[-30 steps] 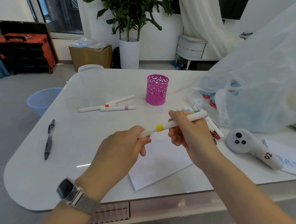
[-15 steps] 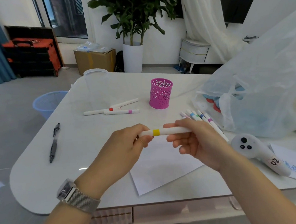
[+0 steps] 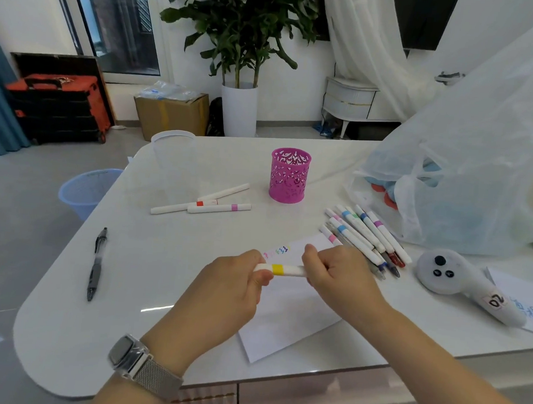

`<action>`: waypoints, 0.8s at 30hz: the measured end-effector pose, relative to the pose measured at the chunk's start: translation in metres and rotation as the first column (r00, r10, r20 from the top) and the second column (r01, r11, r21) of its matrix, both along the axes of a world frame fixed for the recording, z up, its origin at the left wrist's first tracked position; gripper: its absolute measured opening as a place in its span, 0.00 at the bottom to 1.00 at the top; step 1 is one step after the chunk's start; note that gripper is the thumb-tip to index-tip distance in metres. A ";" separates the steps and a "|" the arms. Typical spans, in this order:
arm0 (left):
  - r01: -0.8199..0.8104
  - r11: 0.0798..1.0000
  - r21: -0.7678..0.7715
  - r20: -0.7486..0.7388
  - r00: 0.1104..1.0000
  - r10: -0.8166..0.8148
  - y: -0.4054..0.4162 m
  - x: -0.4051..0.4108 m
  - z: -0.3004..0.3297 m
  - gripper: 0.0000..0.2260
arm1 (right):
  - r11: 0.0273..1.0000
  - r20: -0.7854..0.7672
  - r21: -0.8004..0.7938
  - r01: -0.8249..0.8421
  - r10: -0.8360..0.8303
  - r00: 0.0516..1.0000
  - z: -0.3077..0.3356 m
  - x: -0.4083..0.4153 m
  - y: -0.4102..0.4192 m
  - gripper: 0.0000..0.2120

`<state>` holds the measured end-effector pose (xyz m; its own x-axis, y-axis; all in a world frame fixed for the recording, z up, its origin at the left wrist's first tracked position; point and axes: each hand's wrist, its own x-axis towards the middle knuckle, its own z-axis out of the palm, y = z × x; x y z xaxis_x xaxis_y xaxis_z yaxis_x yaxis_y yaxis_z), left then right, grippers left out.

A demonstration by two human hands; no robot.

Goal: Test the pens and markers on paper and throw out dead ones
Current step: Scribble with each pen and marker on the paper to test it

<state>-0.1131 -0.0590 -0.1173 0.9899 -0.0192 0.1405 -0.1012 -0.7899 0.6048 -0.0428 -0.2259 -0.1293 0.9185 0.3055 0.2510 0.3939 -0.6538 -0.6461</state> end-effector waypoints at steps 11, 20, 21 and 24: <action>0.045 0.996 -0.082 -0.069 0.996 -0.051 -0.001 -0.001 -0.012 0.12 | 0.997 -0.070 -0.079 0.019 -0.025 0.997 -0.001 -0.006 -0.003 0.23; -0.213 0.922 -0.324 0.026 0.972 0.234 -0.010 0.027 -0.006 0.07 | 0.933 0.190 -0.304 0.192 -0.138 0.972 0.006 0.052 -0.036 0.16; -0.254 0.903 -0.347 0.004 0.962 0.272 -0.009 0.029 -0.006 0.05 | 0.913 0.283 -0.320 0.254 -0.164 0.945 -0.001 0.065 -0.045 0.12; -0.302 0.834 -0.462 -0.130 0.953 0.273 -0.003 0.036 -0.003 0.04 | 0.738 0.323 -0.503 0.449 -0.321 0.890 -0.018 0.088 -0.062 0.09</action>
<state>-0.0772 -0.0620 -0.1204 0.9469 0.3216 0.0032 0.1314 -0.3958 0.9089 0.0452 -0.2880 -0.1477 0.9356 0.0792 0.3441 0.1066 -0.9924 -0.0616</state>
